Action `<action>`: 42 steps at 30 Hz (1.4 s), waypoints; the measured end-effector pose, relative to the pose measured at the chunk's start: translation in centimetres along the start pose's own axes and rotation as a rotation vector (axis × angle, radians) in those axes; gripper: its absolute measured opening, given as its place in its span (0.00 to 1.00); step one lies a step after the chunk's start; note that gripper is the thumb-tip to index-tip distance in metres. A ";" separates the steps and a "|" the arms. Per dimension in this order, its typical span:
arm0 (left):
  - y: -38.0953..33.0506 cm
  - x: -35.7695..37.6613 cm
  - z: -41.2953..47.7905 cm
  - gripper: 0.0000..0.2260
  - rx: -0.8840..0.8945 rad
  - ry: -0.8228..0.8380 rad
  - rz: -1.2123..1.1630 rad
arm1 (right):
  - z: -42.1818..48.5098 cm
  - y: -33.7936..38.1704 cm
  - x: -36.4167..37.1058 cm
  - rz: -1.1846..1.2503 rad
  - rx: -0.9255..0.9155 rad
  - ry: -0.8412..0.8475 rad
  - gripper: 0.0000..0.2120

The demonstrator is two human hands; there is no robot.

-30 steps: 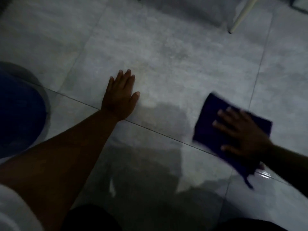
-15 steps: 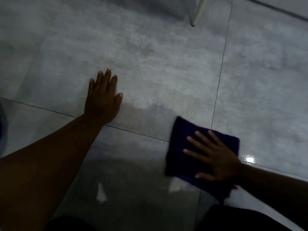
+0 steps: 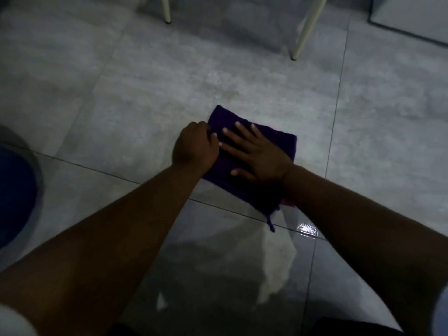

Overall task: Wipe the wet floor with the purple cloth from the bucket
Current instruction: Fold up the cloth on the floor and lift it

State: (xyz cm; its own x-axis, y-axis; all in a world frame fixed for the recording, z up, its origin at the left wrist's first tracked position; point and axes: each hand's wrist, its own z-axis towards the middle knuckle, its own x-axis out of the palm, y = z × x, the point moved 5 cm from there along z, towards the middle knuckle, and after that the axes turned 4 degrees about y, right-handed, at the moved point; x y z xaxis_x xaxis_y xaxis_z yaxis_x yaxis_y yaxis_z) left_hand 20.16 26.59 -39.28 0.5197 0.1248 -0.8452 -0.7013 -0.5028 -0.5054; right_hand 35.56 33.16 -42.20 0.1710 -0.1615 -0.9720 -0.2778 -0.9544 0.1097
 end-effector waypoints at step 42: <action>18.0 -43.8 -15.9 0.12 -0.612 -0.419 -0.770 | 20.9 26.2 -29.1 1.812 0.203 -0.004 0.22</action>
State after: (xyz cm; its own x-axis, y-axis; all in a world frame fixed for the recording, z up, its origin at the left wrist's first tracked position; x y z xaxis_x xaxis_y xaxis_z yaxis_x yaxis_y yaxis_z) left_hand -7.48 -1.53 -8.60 0.4275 0.8168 -0.3873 0.1688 -0.4930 -0.8535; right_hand 3.55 18.13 -15.40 -0.4403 -0.8449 0.3039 -0.1943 0.4201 0.8864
